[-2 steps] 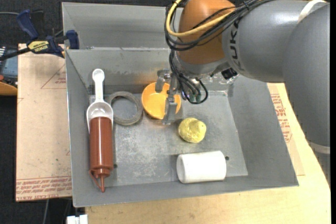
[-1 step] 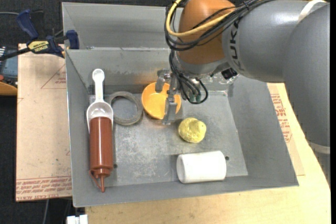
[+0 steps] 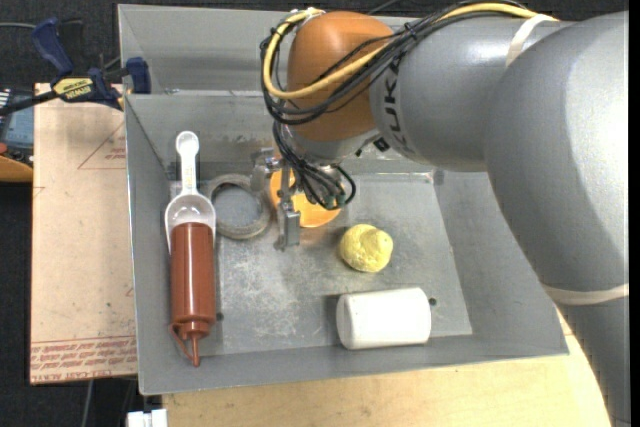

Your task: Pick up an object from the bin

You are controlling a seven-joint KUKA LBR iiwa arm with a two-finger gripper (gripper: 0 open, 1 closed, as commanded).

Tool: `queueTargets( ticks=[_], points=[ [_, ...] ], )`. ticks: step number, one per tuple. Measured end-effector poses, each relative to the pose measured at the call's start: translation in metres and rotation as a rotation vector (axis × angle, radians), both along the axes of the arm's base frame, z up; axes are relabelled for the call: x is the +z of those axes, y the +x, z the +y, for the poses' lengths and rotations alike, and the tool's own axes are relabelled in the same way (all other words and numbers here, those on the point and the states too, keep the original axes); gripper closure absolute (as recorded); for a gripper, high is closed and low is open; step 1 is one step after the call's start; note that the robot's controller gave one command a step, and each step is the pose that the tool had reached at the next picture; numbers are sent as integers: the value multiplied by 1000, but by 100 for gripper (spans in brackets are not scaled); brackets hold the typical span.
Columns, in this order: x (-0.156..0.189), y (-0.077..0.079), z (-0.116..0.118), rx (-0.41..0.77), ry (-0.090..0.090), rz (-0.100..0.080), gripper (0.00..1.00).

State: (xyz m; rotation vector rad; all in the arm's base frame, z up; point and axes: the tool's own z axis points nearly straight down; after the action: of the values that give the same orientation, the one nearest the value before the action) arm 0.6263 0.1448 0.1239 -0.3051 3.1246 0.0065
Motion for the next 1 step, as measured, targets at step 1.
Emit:
queueTargets(
  ticks=[1],
  points=[
    [6,-6,-29,36,-3,-3,0]
  ],
)
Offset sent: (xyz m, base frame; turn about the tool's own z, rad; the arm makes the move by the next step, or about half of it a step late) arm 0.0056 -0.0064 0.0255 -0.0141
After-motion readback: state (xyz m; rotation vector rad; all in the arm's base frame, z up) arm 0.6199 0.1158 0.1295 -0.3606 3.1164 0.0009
